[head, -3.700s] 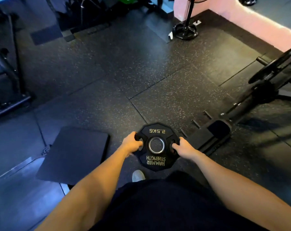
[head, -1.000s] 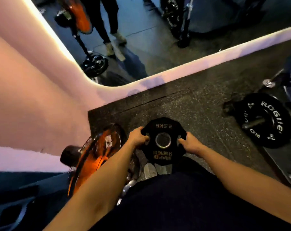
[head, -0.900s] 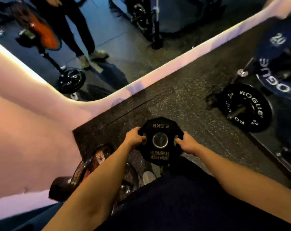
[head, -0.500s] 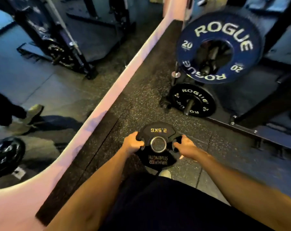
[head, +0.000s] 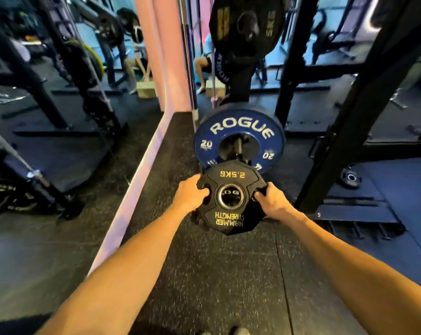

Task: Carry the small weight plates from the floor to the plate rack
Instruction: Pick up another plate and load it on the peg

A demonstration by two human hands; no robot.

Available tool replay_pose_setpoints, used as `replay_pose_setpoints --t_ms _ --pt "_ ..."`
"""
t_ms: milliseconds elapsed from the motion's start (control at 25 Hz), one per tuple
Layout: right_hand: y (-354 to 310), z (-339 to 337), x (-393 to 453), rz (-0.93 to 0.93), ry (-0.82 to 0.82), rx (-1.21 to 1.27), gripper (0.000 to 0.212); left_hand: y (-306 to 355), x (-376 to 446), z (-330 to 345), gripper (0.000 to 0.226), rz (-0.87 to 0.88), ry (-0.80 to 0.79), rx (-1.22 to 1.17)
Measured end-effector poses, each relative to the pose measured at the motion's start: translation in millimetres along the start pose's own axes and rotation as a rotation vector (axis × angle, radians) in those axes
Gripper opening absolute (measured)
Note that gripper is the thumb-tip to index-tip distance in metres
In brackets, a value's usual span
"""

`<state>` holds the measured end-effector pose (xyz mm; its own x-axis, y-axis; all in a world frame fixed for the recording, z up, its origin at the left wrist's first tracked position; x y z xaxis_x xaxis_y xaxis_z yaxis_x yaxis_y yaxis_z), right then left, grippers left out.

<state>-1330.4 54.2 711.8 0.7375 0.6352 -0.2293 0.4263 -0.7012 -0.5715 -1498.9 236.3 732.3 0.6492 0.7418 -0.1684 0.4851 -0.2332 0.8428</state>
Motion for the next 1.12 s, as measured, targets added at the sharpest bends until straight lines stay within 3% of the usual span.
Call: replay_pose_setpoints --t_ms 320,640,1120 --pt "-142.3 -207.1 6.9 -0.189 0.386 0.04 0.033 232.5 29.0 -119.5 0.029 0.528 0.223 -0.079" --pt "-258.5 -397.4 -35.7 -0.36 0.683 -0.036 0.03 428.1 -11.8 -216.4 0.03 0.875 0.44 -0.011" --pt "-360.9 -551.0 -24.6 -0.431 0.917 -0.266 0.032 592.3 -0.7 -285.4 0.027 1.137 0.624 0.229"
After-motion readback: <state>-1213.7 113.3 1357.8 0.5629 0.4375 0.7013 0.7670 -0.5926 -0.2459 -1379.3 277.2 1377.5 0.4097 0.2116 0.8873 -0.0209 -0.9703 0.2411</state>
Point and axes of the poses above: each hand's wrist, its own x-axis towards the middle knuckle, its own z-axis out of the palm, y = z × x, the point moved 9 cm from there along x, towards the middle knuckle, and after that the axes turned 11 degrees about -x, right-handed, at the moved point
